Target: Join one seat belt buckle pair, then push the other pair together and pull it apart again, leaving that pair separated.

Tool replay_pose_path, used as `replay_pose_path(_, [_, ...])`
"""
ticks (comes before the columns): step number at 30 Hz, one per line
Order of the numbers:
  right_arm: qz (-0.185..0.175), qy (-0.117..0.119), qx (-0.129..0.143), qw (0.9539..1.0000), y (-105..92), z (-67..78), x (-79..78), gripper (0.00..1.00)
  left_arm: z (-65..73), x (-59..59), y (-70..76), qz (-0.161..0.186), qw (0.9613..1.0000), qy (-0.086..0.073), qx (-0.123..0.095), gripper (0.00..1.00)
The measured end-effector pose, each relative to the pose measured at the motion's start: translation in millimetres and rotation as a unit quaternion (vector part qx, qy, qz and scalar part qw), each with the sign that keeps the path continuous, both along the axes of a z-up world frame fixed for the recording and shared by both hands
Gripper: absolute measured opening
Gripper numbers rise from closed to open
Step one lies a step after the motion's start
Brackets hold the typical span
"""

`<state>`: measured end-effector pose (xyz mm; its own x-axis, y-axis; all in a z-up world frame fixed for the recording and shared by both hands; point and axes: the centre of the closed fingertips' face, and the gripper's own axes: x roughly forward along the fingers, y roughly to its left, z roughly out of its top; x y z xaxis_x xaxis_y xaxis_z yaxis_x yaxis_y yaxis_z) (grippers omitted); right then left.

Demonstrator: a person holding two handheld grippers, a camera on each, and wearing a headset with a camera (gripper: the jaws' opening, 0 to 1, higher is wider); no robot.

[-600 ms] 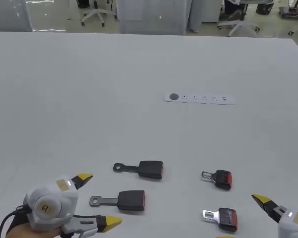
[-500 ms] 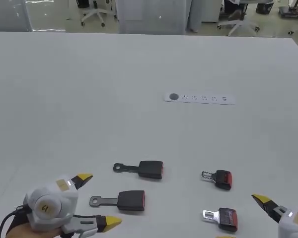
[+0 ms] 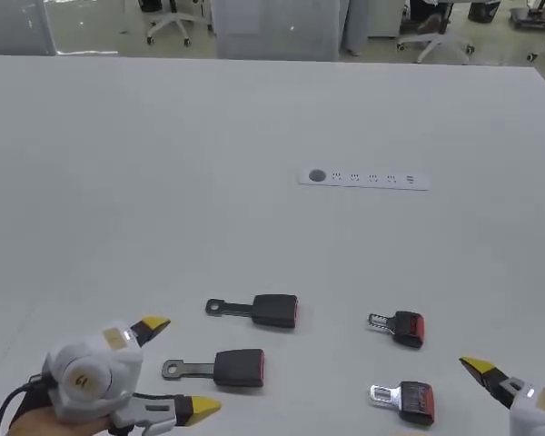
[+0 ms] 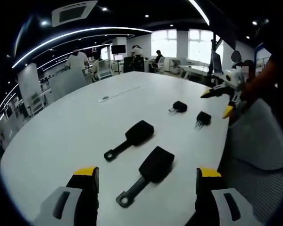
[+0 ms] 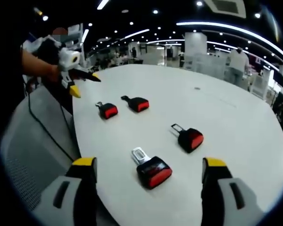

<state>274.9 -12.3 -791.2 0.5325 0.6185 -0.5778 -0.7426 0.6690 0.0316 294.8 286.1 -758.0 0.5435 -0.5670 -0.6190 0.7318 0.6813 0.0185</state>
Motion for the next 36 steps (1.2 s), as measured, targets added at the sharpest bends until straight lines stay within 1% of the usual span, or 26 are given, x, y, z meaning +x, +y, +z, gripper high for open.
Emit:
replay_pose_path(6, [0.006, 0.002, -0.003, 1.0000, -1.7, -0.9, 1.7, 0.94, -2.0, 1.3, -3.4, -0.016, 0.9998, 0.000, 0.010, 0.87])
replay_pose_path(14, [0.007, 0.007, -0.006, 0.9999, -6.6, -3.2, 3.4, 0.93, -6.5, 2.5, -6.1, -0.022, 0.9997, 0.004, 0.011, 0.87])
replay_pose_path(24, [0.011, 0.015, -0.006, 0.9998, -6.6, -8.2, 2.8, 0.93, -9.5, 4.5, -7.1, -0.026, 0.9996, 0.007, 0.012, 0.87])
replay_pose_path(26, [0.015, 0.019, -0.008, 0.9997, -6.4, -10.2, 2.7, 0.93, -11.5, 3.9, -7.6, -0.028, 0.9994, 0.010, 0.014, 0.87])
replay_pose_path(32, [0.026, 0.026, -0.009, 0.9993, -4.9, -11.3, 4.5, 0.93, -15.5, 5.4, -10.1, -0.038, 0.9990, 0.012, 0.018, 0.87])
replay_pose_path(36, [0.034, 0.031, -0.012, 0.9988, -3.1, -13.4, 2.8, 0.92, -17.1, 6.8, -11.3, -0.040, 0.9989, 0.015, 0.017, 0.87])
